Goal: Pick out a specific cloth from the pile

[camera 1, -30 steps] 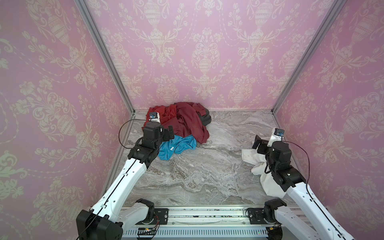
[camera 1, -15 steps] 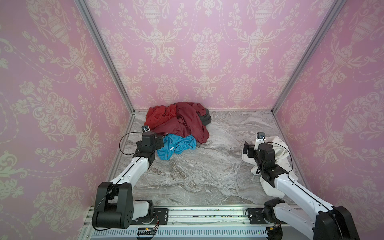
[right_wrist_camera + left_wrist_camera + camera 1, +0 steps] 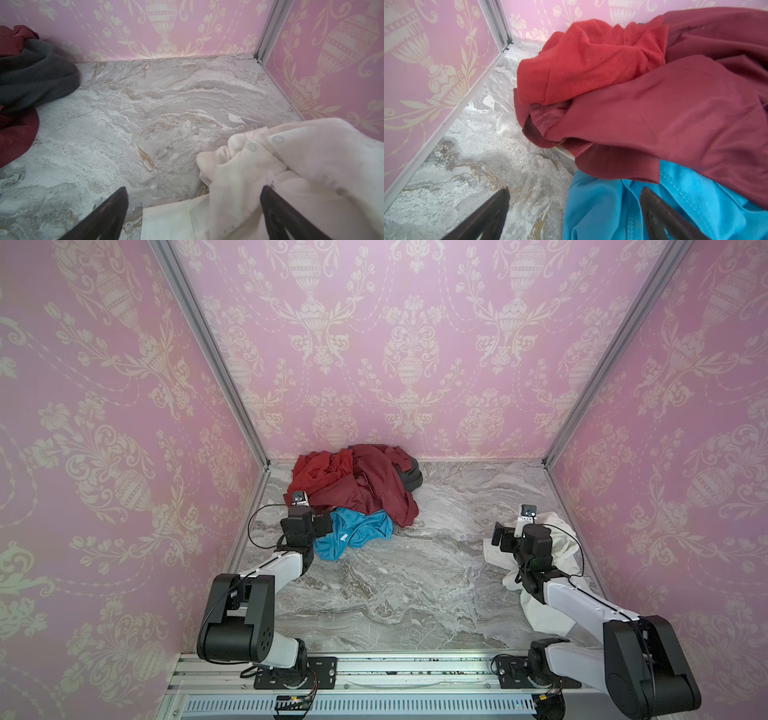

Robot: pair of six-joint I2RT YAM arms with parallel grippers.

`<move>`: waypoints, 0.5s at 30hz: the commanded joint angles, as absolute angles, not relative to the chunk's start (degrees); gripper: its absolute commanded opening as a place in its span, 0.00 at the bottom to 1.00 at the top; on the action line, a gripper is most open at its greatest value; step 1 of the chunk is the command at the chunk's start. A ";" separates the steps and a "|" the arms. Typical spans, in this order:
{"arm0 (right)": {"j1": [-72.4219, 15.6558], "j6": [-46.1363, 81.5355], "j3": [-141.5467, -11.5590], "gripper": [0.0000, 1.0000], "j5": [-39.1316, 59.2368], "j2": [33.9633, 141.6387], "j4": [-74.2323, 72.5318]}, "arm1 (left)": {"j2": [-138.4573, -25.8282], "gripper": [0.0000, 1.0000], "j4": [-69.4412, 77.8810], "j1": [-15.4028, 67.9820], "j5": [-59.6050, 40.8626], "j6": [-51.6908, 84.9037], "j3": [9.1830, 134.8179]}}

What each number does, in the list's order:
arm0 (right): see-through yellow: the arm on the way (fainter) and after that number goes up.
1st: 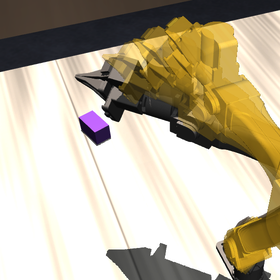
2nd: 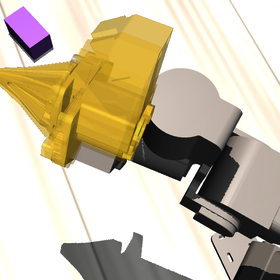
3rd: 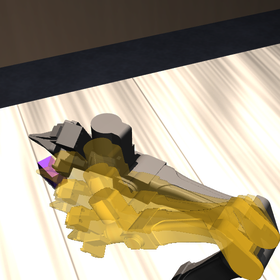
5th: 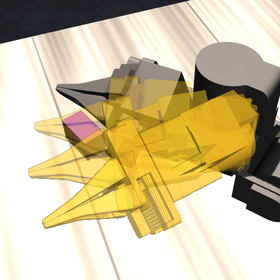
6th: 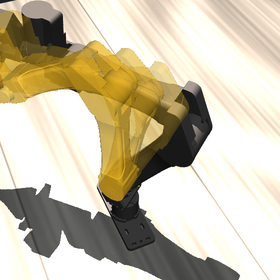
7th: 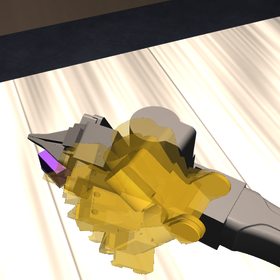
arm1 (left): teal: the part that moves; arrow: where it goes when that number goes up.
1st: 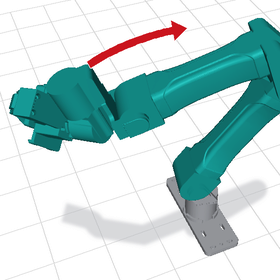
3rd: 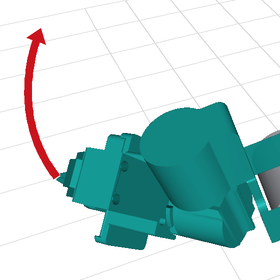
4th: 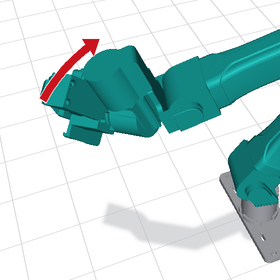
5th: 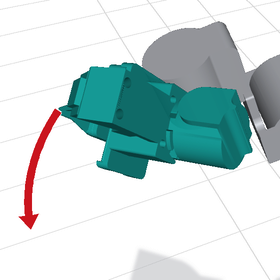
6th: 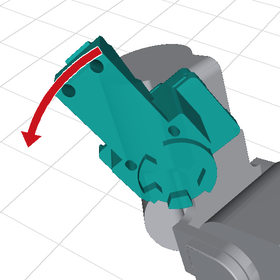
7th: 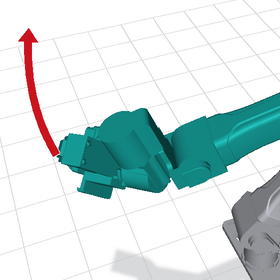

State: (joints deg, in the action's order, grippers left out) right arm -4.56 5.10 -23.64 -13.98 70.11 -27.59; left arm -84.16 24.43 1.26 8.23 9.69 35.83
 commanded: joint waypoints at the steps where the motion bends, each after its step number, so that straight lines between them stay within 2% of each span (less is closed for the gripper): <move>1: -3.55 4.76 -23.00 1.00 -13.25 72.46 -32.99 | -84.71 0.99 28.26 0.79 7.20 8.70 35.33; 11: -1.03 5.20 -22.13 1.00 -11.11 79.95 -43.08 | -82.95 0.99 22.63 -0.13 5.41 7.47 33.65; 15: -0.65 5.79 -21.11 1.00 -10.46 81.19 -46.26 | -83.72 0.99 37.79 -0.68 6.31 6.17 24.79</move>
State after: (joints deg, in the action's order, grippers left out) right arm -1.08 5.10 -22.37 -11.70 80.58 -41.54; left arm -83.94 30.17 -0.03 6.35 8.34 29.54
